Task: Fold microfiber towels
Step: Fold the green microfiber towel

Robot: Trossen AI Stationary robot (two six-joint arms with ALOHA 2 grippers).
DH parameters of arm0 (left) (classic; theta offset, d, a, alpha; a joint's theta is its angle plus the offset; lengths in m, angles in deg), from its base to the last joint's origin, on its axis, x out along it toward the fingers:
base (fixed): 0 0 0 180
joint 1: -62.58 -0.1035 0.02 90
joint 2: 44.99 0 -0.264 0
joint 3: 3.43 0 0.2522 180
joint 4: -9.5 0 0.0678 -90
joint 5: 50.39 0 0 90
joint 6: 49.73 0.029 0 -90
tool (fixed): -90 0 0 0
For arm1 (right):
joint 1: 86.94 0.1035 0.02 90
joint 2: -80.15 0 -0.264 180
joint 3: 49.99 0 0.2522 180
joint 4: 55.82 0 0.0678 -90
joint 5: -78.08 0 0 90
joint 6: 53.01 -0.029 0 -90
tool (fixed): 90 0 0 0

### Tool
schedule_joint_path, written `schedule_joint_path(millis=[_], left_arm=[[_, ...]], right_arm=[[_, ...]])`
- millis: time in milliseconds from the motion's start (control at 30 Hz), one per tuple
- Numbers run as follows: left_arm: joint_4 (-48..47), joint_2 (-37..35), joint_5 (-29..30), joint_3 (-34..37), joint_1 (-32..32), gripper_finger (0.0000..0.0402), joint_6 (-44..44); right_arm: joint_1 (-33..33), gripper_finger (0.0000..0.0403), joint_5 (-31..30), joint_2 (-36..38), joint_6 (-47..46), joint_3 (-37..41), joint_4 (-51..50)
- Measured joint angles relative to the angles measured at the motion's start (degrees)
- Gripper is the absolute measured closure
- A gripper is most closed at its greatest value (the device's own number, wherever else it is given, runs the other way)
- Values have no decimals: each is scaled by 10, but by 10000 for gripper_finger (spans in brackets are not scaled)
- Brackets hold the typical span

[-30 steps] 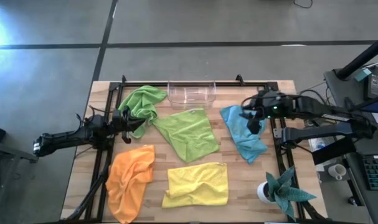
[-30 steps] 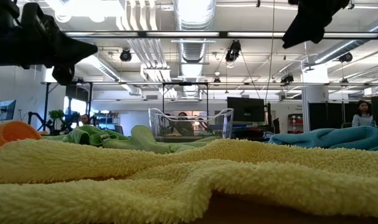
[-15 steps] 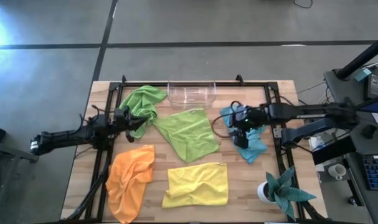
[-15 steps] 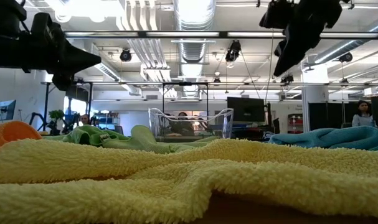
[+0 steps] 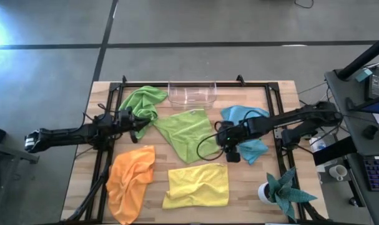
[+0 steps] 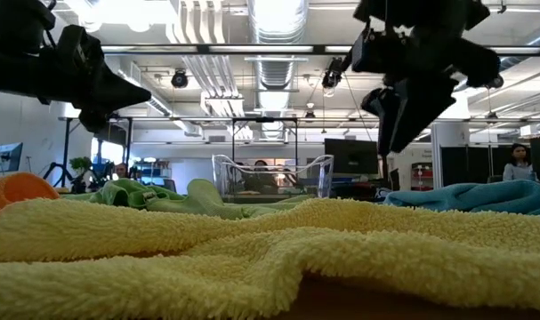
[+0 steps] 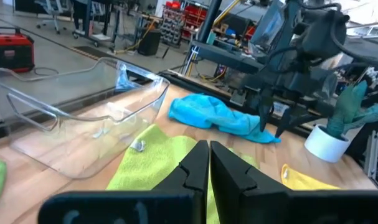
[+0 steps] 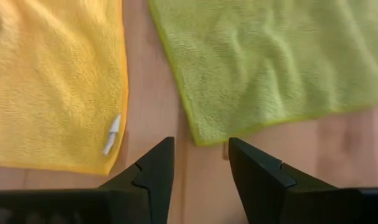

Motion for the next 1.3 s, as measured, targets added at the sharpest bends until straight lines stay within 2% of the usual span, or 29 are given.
schedule_joint_path(millis=[567,700,933,1067,1300], left_arm=[[0,1,-1,0,0,402,0],[1,-2,-2,0,0,402,2],[5,-3,-2,-1,0,402,48],[20,-1,-2,-1,0,402,47],[49,-3,-2,1,0,402,46]], right_arm=[[6,254,-7,-152,56,-37,43],[6,257,-62,-169,55,-37,43],[3,267,-70,-189,55,-40,43],[3,293,-62,-191,42,-44,40],[3,384,-56,-190,-4,-45,43]])
